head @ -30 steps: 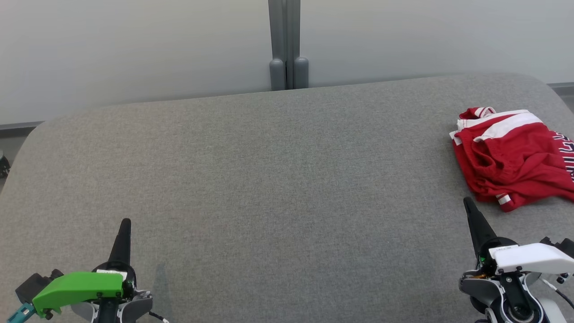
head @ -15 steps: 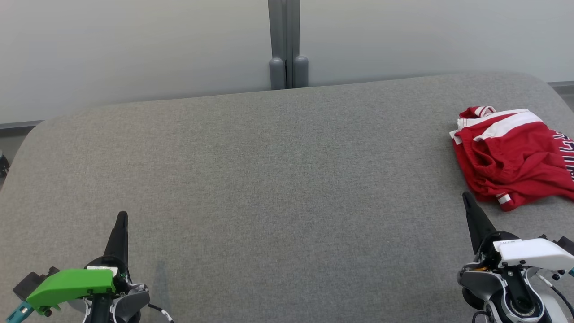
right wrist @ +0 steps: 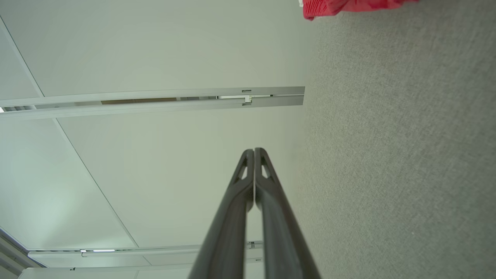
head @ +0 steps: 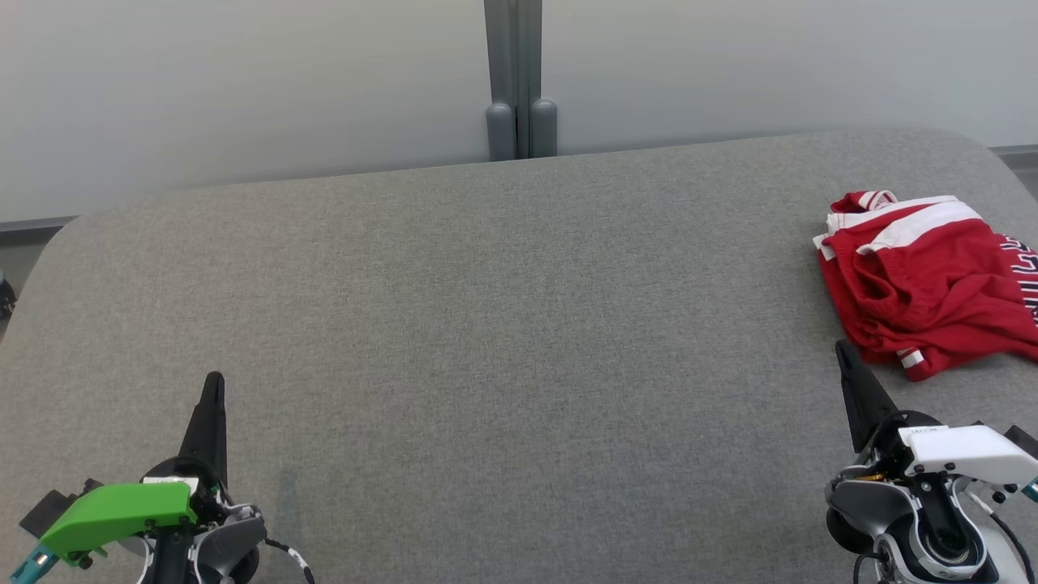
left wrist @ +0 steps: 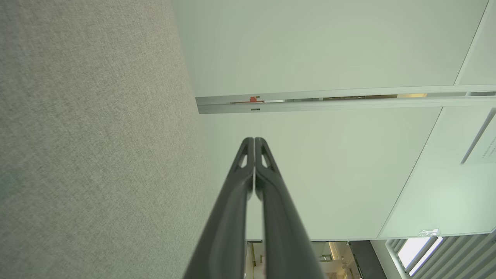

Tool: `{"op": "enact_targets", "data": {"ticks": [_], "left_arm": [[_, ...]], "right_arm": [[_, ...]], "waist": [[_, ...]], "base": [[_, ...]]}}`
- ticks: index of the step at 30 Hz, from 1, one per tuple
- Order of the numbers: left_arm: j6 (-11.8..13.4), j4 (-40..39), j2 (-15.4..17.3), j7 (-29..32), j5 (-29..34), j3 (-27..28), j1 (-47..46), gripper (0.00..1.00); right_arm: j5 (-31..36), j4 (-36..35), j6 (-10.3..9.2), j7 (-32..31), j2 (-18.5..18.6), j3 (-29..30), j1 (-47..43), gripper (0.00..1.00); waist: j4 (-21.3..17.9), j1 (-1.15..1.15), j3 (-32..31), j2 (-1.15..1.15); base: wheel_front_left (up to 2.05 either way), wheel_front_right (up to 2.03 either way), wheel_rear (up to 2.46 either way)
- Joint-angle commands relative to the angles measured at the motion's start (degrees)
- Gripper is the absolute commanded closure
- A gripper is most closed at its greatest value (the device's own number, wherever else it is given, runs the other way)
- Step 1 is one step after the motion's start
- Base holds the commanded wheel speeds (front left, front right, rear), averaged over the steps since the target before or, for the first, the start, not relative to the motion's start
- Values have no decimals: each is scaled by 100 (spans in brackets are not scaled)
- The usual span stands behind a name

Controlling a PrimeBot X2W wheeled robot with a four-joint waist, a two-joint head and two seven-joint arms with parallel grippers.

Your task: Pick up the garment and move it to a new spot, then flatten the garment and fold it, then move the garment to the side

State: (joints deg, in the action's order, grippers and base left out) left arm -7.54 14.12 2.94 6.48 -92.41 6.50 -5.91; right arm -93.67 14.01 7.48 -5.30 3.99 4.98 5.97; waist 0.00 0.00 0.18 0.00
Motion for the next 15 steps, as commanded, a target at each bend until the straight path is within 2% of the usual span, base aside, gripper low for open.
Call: {"op": "enact_targets", "data": {"ticks": [1,15], "left_arm": [[-12,-13,-2,17,-13,16,-66,100],[-12,-13,-4,21,-8,20,-66,100]], "right_arm": [[8,11,2,-16,-11,17,39,100],[37,12,2,-39,-29,42,42,100]], "waist": [[0,0,0,0],[0,0,0,0]], "base": [[0,0,0],[0,0,0]]}}
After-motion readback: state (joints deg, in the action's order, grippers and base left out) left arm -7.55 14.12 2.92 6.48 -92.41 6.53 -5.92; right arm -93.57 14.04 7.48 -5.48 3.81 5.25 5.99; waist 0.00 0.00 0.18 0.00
